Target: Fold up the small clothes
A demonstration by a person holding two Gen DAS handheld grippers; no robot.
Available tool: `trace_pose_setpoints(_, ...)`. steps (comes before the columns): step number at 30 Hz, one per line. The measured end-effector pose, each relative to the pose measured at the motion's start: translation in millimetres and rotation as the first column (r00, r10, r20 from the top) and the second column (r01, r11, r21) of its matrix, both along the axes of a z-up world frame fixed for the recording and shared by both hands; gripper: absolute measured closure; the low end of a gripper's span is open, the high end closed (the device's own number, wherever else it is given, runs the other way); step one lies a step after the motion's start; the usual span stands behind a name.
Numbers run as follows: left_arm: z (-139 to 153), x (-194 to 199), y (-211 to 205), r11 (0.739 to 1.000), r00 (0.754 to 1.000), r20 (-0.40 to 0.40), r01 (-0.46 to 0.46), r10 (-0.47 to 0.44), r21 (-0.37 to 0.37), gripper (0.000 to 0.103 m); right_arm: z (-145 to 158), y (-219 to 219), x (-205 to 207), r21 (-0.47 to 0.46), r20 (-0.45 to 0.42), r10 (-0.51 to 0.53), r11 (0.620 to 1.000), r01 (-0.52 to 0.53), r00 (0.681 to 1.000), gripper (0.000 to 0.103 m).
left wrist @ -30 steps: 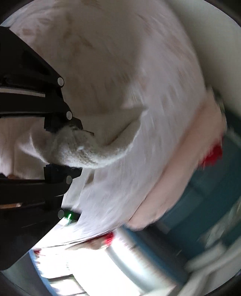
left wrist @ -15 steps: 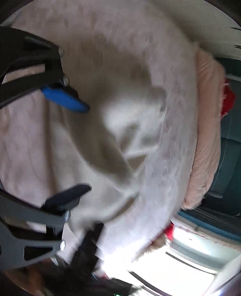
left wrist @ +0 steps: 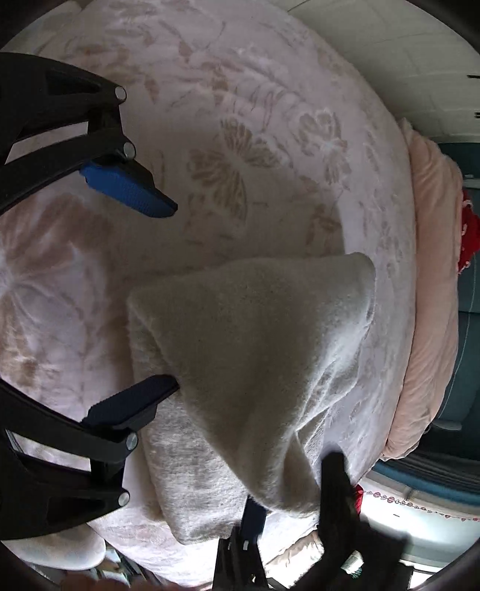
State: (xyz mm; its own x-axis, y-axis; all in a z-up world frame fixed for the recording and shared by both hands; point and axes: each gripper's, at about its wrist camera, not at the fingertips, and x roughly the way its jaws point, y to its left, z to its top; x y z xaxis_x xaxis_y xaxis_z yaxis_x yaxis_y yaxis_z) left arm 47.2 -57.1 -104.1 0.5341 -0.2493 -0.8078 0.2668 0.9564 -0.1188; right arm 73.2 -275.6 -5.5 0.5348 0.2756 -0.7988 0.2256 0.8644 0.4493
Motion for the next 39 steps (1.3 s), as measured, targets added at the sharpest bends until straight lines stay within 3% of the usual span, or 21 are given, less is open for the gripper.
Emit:
trace_pose_setpoints(1, -1, 3, -1, 1.000, 1.000, -0.015, 0.008, -0.009, -0.012, 0.038, 8, 0, -1, -0.003, 0.026, -0.005, 1.000, 0.005, 1.000, 0.083)
trace_pose_setpoints(3, 3, 5, -4, 0.999, 0.999, -0.031, 0.026, -0.026, -0.021, 0.048, 47, -13, -23, 0.053, 0.206, -0.034, 0.998, 0.023, 0.978, 0.084)
trace_pose_setpoints(5, 11, 2, -7, 0.998, 0.999, -0.017, 0.049, -0.050, -0.036, 0.051, 76, -31, -51, 0.041, 0.318, -0.068, 0.997, 0.058, 0.945, 0.085)
trace_pose_setpoints(7, 13, 2, -14, 0.996, 0.996, -0.027, 0.078, -0.080, -0.052, 0.050, 77, -54, -74, 0.016, 0.348, -0.111, 0.994, 0.112, 0.931, 0.085)
trace_pose_setpoints(9, 8, 2, -25, 0.994, 0.994, -0.045, 0.101, -0.103, -0.048, 0.050, 44, -89, -87, -0.023, 0.270, -0.175, 0.982, 0.188, 0.947, 0.083)
trace_pose_setpoints(11, -2, 3, -39, 0.993, 0.992, -0.060, 0.113, -0.115, -0.031, 0.050, -13, -117, -84, -0.079, 0.097, -0.196, 0.976, 0.203, 0.976, 0.079)
trace_pose_setpoints(12, -6, 3, -45, 0.993, 0.991, -0.068, 0.115, -0.116, -0.021, 0.050, -33, -125, -84, -0.064, 0.028, -0.193, 0.979, 0.194, 0.981, 0.074)
trace_pose_setpoints(13, -10, 3, -51, 0.993, 0.991, -0.071, 0.114, -0.115, -0.013, 0.050, -38, -133, -92, 0.001, 0.040, -0.205, 0.979, 0.205, 0.978, 0.074)
trace_pose_setpoints(14, -11, 2, -54, 0.994, 0.992, -0.066, 0.110, -0.109, 0.000, 0.050, -28, -136, -102, 0.022, 0.083, -0.232, 0.973, 0.231, 0.969, 0.068)
trace_pose_setpoints(16, -12, 3, -55, 0.994, 0.993, -0.053, 0.111, -0.110, 0.014, 0.050, 0, -134, -113, -0.049, 0.159, -0.258, 0.962, 0.268, 0.953, 0.063)
trace_pose_setpoints(17, -12, 4, -54, 0.994, 0.992, -0.054, 0.112, -0.111, 0.013, 0.050, 19, -131, -115, -0.108, 0.204, -0.248, 0.956, 0.274, 0.947, 0.061)
trace_pose_setpoints(19, -13, 7, -50, 0.995, 0.993, -0.065, 0.103, -0.103, 0.001, 0.050, 39, -125, -106, -0.134, 0.235, -0.204, 0.962, 0.239, 0.950, 0.050)
trace_pose_setpoints(22, -14, 7, -50, 0.995, 0.993, -0.069, 0.100, -0.100, -0.002, 0.050, 44, -112, -66, -0.142, 0.209, -0.093, 0.982, 0.125, 0.973, 0.046)
trace_pose_setpoints(26, -10, 3, -55, 0.994, 0.992, -0.062, 0.109, -0.107, 0.030, 0.051, -3, -104, -3, -0.189, 0.048, -0.049, 0.980, 0.057, 0.998, 0.045)
trace_pose_setpoints(27, -9, 3, -56, 0.992, 0.991, -0.064, 0.119, -0.116, 0.036, 0.055, -11, -103, 3, -0.190, 0.029, -0.047, 0.980, 0.052, 0.998, 0.055)
trace_pose_setpoints(29, -7, 4, -58, 0.988, 0.986, -0.074, 0.153, -0.150, 0.038, 0.063, -15, -94, 8, -0.180, 0.031, -0.029, 0.983, 0.034, 0.999, 0.091)
trace_pose_setpoints(31, -4, 3, -60, 0.981, 0.980, -0.072, 0.190, -0.186, 0.048, 0.075, 13, -95, -8, -0.152, 0.144, -0.044, 0.986, 0.066, 0.989, 0.093)
trace_pose_setpoints(33, -1, 1, -63, 0.973, 0.974, -0.063, 0.220, -0.216, 0.067, 0.078, 57, -106, -44, -0.102, 0.289, -0.089, 0.987, 0.123, 0.953, 0.094)
trace_pose_setpoints(35, -2, 0, -64, 0.972, 0.973, -0.063, 0.225, -0.221, 0.068, 0.078, 66, -119, -70, -0.086, 0.329, -0.130, 0.982, 0.167, 0.935, 0.095)
trace_pose_setpoints(37, -4, 0, -66, 0.972, 0.973, -0.061, 0.226, -0.223, 0.057, 0.078, 44, -131, -70, -0.124, 0.268, -0.148, 0.975, 0.186, 0.952, 0.094)
trace_pose_setpoints(39, -8, 1, -70, 0.975, 0.976, -0.074, 0.211, -0.206, 0.065, 0.078, -15, -142, -56, -0.178, 0.078, -0.128, 0.974, 0.140, 0.989, 0.092)
